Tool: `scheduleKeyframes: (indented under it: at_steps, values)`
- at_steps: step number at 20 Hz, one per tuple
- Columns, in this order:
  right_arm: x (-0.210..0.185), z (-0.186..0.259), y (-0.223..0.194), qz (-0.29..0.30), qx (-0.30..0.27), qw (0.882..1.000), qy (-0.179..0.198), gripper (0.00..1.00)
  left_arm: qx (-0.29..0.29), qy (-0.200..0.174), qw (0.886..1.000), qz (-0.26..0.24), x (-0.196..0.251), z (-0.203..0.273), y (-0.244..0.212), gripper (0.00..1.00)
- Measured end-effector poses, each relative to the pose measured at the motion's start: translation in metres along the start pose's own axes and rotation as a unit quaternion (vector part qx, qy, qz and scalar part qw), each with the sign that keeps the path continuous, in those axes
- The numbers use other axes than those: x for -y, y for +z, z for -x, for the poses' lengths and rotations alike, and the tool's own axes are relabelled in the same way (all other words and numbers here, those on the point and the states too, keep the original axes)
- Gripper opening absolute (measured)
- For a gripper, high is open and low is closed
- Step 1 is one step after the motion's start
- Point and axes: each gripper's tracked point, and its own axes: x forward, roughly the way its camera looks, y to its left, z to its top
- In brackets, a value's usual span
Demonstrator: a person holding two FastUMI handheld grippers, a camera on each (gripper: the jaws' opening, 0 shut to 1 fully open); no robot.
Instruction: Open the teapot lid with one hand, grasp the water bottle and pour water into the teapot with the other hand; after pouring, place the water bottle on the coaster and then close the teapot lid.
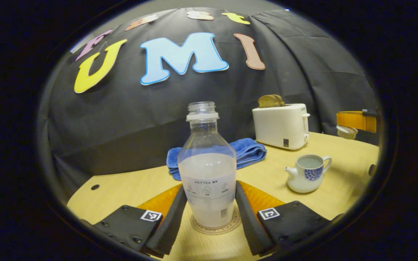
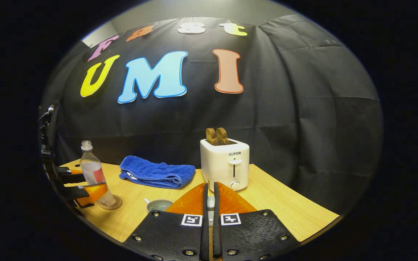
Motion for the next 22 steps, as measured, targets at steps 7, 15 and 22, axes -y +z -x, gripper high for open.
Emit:
scheduleKeyframes:
  at_steps: [7,15,22]
  values:
    - [0.001,0.000,-0.001,0.003,0.000,1.000,-0.003,0.04,0.003,0.007,1.000,0.003,-0.005,0.000,-0.001,0.94]
    - [-0.016,-0.001,0.000,0.013,0.006,1.000,0.019,0.04,0.020,0.016,0.999,0.028,-0.014,0.010,0.009,1.00]
    - [-0.036,-0.008,0.007,-0.001,0.012,0.999,0.045,0.04,0.005,0.004,0.996,0.091,-0.018,0.037,-0.002,1.00]
